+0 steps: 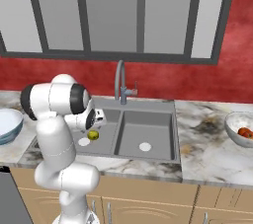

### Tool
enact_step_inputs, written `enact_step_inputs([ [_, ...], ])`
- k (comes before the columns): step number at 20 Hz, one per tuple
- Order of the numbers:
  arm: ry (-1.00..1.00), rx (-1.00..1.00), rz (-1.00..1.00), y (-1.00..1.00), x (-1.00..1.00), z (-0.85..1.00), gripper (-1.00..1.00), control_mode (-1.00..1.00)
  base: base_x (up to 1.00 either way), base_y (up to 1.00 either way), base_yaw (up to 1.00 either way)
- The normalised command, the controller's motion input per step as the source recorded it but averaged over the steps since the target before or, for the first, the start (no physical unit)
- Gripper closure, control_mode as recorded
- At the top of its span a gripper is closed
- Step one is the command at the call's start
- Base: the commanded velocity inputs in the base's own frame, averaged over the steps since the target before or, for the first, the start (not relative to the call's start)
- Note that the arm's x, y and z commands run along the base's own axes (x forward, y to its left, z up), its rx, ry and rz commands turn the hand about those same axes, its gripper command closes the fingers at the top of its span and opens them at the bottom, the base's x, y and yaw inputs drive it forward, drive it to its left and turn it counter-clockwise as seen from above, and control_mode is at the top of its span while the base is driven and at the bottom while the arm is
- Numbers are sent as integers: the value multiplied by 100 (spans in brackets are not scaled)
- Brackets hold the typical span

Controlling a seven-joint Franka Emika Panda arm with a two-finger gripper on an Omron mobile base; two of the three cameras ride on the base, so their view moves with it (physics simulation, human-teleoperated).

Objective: Pick the apples from the cabinet and place them in one bowl. Pick the pear from the sink and place it in the other bowl.

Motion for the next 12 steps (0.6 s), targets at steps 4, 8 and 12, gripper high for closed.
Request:
enact_step_inputs([
  [4,5,0,0,0,17,-14,-100,-100,0,0,0],
  [8,4,0,0,0,14,-4,-100,-100,0,0,0],
  [12,3,0,0,0,11,-7,-100,-100,0,0,0],
])
